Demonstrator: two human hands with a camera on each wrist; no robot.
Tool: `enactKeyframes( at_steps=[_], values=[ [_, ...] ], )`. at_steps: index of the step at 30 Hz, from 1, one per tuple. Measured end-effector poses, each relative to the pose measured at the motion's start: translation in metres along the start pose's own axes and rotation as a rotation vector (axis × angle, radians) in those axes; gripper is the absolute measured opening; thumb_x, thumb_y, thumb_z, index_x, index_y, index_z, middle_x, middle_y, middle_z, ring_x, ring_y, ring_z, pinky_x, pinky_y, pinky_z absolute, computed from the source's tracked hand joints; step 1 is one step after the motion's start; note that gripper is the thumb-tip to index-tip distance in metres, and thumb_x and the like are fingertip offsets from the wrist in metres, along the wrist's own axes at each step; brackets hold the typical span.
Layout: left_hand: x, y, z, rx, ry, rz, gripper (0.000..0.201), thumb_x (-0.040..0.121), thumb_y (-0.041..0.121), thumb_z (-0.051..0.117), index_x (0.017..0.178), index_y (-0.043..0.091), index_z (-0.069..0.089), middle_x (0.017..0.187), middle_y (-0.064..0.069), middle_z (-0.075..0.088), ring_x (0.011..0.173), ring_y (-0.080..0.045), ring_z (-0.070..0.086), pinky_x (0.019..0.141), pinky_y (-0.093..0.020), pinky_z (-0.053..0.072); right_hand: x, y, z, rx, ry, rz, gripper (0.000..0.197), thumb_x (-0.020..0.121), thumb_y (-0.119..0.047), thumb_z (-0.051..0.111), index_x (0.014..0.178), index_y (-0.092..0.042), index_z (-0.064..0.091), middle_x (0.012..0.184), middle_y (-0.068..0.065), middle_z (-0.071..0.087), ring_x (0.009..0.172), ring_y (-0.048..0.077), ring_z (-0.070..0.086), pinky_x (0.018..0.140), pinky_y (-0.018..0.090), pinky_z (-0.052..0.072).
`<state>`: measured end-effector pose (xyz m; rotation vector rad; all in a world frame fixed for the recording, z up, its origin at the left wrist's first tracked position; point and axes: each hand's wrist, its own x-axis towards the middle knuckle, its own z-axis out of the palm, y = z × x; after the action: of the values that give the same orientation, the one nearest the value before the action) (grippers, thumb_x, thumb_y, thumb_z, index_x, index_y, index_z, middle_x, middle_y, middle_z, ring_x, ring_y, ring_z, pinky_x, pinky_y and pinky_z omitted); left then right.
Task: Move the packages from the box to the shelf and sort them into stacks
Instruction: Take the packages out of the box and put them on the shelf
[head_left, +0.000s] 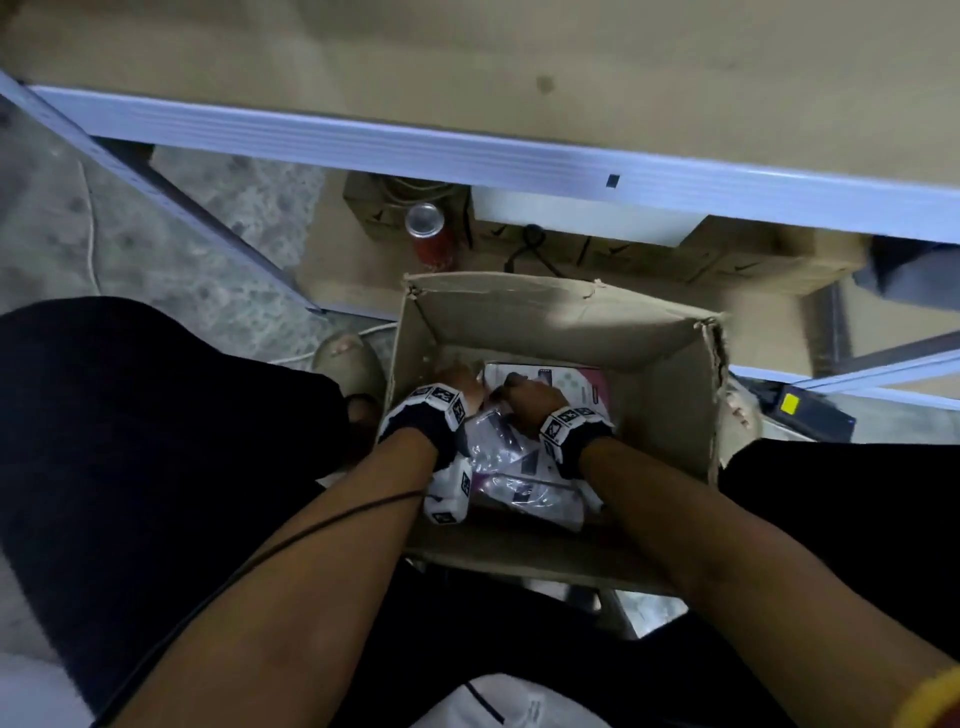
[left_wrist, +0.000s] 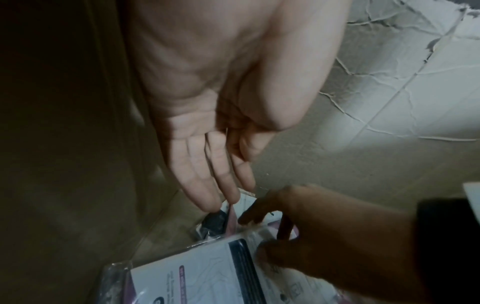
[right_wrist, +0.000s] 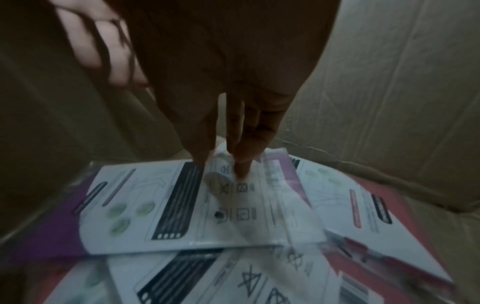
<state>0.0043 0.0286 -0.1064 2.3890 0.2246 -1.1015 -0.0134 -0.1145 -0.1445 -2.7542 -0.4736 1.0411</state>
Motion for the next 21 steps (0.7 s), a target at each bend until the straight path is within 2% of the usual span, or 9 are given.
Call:
enactKeyframes(
  at_steps=[2, 5, 7, 10, 11, 13, 16, 19, 21],
  values=[
    [0.002, 0.000, -0.001, 0.041, -0.014, -0.021, 0.039, 0.104, 0.020, 0.044, 0.132, -0.002, 0.057, 0.134, -0.021, 0.059, 0.123, -0.033, 0.057, 0.101, -0.037, 0.048, -0.003, -0.002, 0.003, -0.024, 0.005, 0.013, 0.036, 0.096, -0.013, 0.053, 0.132, -0.015, 0.057, 0.130, 0.014, 0.051, 0.115, 0.037, 0.059, 0.095, 0.046, 0.049],
    [0.004, 0.003, -0.003, 0.112, -0.057, -0.057, 0.034, 0.104, 0.019, 0.041, 0.119, -0.001, 0.063, 0.122, -0.021, 0.065, 0.113, -0.033, 0.064, 0.087, -0.035, 0.051, -0.005, 0.006, 0.010, -0.034, 0.016, 0.050, 0.031, 0.093, -0.003, 0.053, 0.124, -0.008, 0.057, 0.124, 0.017, 0.055, 0.113, 0.037, 0.060, 0.088, 0.044, 0.052],
    [0.007, 0.002, -0.003, 0.131, -0.054, -0.071, 0.036, 0.104, 0.021, 0.038, 0.117, 0.000, 0.064, 0.119, -0.021, 0.067, 0.110, -0.035, 0.065, 0.086, -0.036, 0.053, -0.009, 0.013, 0.013, -0.032, -0.025, 0.063, 0.027, 0.093, -0.001, 0.053, 0.118, -0.006, 0.060, 0.123, 0.017, 0.059, 0.114, 0.036, 0.060, 0.089, 0.043, 0.052],
    [0.011, -0.003, 0.001, 0.139, -0.063, -0.091, 0.034, 0.102, 0.020, 0.042, 0.114, 0.000, 0.067, 0.116, -0.019, 0.067, 0.100, -0.031, 0.066, 0.074, -0.030, 0.046, -0.015, 0.022, 0.017, -0.058, -0.117, 0.123, 0.028, 0.093, -0.003, 0.056, 0.120, -0.003, 0.061, 0.126, 0.018, 0.058, 0.120, 0.036, 0.056, 0.097, 0.046, 0.048],
    [0.013, -0.007, 0.002, 0.142, -0.068, -0.093, 0.034, 0.101, 0.021, 0.043, 0.114, 0.001, 0.068, 0.117, -0.018, 0.067, 0.098, -0.030, 0.065, 0.073, -0.029, 0.045, -0.016, 0.026, 0.020, -0.053, -0.119, 0.142, 0.032, 0.092, -0.001, 0.056, 0.124, 0.000, 0.058, 0.128, 0.019, 0.055, 0.122, 0.037, 0.053, 0.098, 0.047, 0.047],
    [0.013, -0.013, 0.006, 0.134, -0.073, -0.098, 0.036, 0.101, 0.024, 0.041, 0.115, 0.004, 0.067, 0.120, -0.017, 0.065, 0.102, -0.031, 0.064, 0.081, -0.030, 0.048, -0.019, 0.030, 0.025, -0.009, -0.101, 0.203, 0.039, 0.092, 0.003, 0.055, 0.131, 0.004, 0.051, 0.131, 0.022, 0.050, 0.123, 0.039, 0.051, 0.099, 0.047, 0.047],
    [0.012, -0.018, 0.009, 0.138, -0.057, -0.106, 0.037, 0.100, 0.026, 0.037, 0.112, 0.004, 0.065, 0.121, -0.020, 0.064, 0.106, -0.034, 0.064, 0.094, -0.040, 0.052, -0.022, 0.034, 0.029, 0.052, -0.088, 0.219, 0.040, 0.092, 0.006, 0.053, 0.132, 0.003, 0.050, 0.130, 0.023, 0.050, 0.119, 0.039, 0.055, 0.097, 0.044, 0.049],
    [0.014, -0.021, 0.011, 0.171, -0.066, -0.118, 0.035, 0.100, 0.024, 0.038, 0.110, 0.001, 0.062, 0.122, -0.024, 0.063, 0.109, -0.038, 0.063, 0.097, -0.046, 0.051, -0.023, 0.036, 0.032, 0.078, -0.112, 0.197, 0.037, 0.091, 0.008, 0.053, 0.127, 0.001, 0.053, 0.128, 0.023, 0.053, 0.116, 0.036, 0.058, 0.095, 0.041, 0.051],
    [0.015, -0.022, 0.012, 0.189, -0.076, -0.110, 0.035, 0.099, 0.023, 0.039, 0.110, -0.001, 0.062, 0.121, -0.025, 0.063, 0.108, -0.038, 0.063, 0.094, -0.044, 0.052, -0.025, 0.037, 0.032, 0.075, -0.111, 0.201, 0.038, 0.091, 0.006, 0.054, 0.129, -0.001, 0.053, 0.127, 0.021, 0.054, 0.116, 0.036, 0.057, 0.096, 0.042, 0.051]
  ],
)
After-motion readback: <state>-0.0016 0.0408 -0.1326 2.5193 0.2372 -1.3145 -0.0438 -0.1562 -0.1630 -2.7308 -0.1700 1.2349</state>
